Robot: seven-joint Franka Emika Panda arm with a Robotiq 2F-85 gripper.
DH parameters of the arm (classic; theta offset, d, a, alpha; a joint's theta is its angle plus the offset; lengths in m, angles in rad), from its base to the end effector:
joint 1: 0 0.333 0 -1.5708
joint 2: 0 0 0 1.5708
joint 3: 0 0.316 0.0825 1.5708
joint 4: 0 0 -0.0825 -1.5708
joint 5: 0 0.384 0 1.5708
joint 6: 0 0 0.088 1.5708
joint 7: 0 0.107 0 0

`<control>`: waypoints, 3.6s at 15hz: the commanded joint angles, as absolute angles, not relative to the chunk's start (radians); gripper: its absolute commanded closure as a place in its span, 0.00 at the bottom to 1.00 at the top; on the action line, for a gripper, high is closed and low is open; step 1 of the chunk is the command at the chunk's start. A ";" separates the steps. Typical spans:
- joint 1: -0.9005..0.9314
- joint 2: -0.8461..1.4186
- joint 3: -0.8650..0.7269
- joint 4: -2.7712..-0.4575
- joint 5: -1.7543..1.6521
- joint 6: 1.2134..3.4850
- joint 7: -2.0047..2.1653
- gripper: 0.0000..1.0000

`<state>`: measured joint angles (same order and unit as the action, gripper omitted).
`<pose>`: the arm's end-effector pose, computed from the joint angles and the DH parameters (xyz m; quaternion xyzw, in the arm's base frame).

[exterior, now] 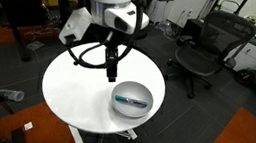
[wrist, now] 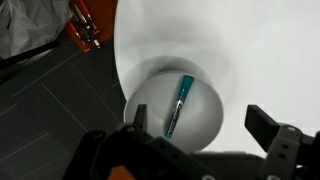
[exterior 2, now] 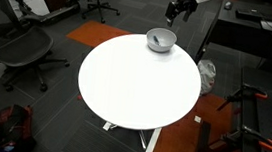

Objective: Take the green marker out of the bowl

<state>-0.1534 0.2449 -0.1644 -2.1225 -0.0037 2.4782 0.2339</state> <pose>0.5548 -0.1806 0.3080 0.9618 -0.2671 0.0560 0.0233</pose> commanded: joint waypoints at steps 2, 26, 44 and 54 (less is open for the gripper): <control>-0.161 0.409 -0.173 -1.983 0.057 2.503 0.260 0.00; -0.151 0.744 -0.229 -1.701 0.112 2.486 0.421 0.00; -0.127 0.818 -0.242 -1.636 0.106 2.479 0.437 0.92; -0.143 0.665 -0.260 -1.745 0.100 2.473 0.391 0.95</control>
